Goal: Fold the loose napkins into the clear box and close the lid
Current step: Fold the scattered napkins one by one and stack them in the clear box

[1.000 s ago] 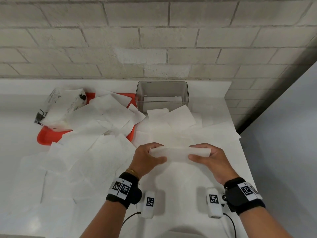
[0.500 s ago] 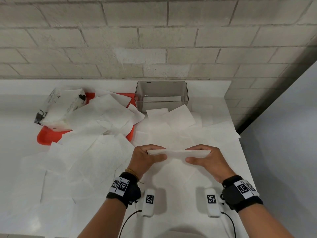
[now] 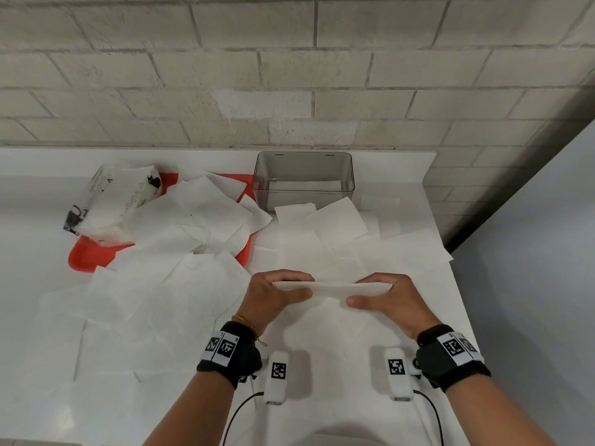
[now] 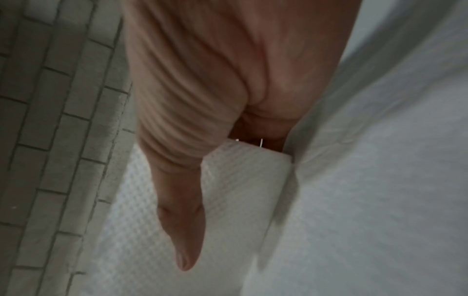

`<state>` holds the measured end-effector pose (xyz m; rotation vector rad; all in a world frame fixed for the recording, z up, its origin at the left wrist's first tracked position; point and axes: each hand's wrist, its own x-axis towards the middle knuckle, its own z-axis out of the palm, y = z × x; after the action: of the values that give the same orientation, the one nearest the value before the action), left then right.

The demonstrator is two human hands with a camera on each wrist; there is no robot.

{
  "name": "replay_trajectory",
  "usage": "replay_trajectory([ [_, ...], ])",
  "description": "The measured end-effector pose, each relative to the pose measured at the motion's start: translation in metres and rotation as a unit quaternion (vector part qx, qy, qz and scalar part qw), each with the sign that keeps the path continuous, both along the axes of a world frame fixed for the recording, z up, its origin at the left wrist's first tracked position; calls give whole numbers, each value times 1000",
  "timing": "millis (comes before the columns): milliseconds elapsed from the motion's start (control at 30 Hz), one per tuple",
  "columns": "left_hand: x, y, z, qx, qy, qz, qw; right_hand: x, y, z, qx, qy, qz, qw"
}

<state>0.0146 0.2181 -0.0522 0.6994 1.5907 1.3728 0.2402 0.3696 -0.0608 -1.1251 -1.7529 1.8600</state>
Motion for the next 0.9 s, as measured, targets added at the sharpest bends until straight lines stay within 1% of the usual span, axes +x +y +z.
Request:
replay_trajectory([
  [100,6,3,0,-10,13,-12,1000,-3,-2,1,9,-9,6,1000],
  [267,6,6,7,15,22,-16,1000,-2,2,9,3,16,6,1000],
  [400,10,7,-1,3,45,-47,998,-3,3,6,8,-12,25,1000],
  [500,14,9,-2,3,52,-38,998,-6,1,5,11,0,30,999],
  [633,7,3,-1,13,15,-20,1000,-2,6,6,2,8,6,1000],
  [800,10,5,-4,-12,28,-20,999,-5,6,6,5,-4,32,999],
  [900,3,4,5,-3,30,-8,1000,-7,8,13,-15,22,21,999],
])
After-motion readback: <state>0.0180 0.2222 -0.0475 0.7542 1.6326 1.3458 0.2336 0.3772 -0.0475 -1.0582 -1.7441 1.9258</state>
